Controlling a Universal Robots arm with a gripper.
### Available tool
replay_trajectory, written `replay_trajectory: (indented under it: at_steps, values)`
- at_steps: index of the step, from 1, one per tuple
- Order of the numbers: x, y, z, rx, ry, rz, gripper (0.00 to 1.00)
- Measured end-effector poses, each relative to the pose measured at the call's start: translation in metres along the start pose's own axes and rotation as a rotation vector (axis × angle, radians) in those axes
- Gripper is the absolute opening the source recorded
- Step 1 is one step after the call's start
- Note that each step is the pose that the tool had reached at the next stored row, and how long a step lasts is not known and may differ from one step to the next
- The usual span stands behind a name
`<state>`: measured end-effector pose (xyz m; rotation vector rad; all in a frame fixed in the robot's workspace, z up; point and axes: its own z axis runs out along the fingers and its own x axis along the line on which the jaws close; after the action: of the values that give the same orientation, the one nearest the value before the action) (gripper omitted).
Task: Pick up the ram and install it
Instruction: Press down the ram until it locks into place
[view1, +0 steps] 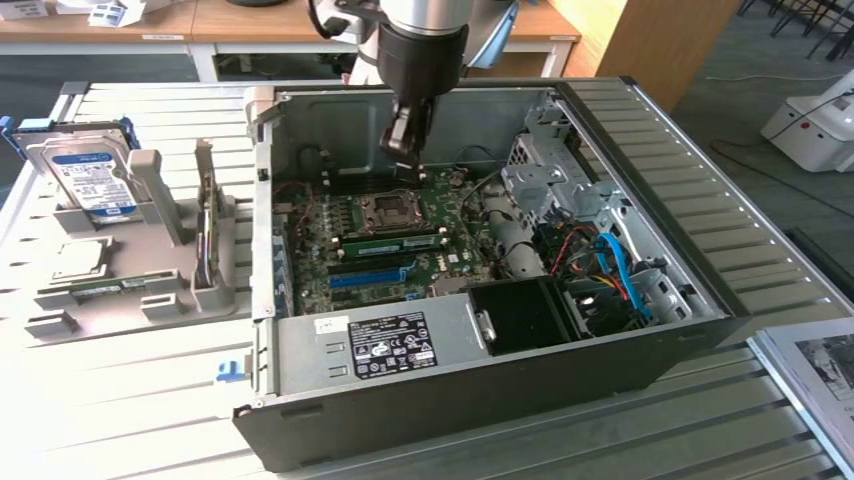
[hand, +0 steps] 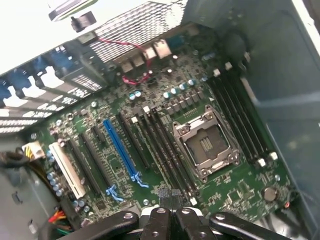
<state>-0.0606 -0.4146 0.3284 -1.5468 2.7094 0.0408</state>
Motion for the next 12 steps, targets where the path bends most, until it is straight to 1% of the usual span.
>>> replay_trajectory:
  at_steps: [12]
  values:
    - [0.0, 0.0, 0.0009, 0.0069, -0.0026, 0.218, 0.1]
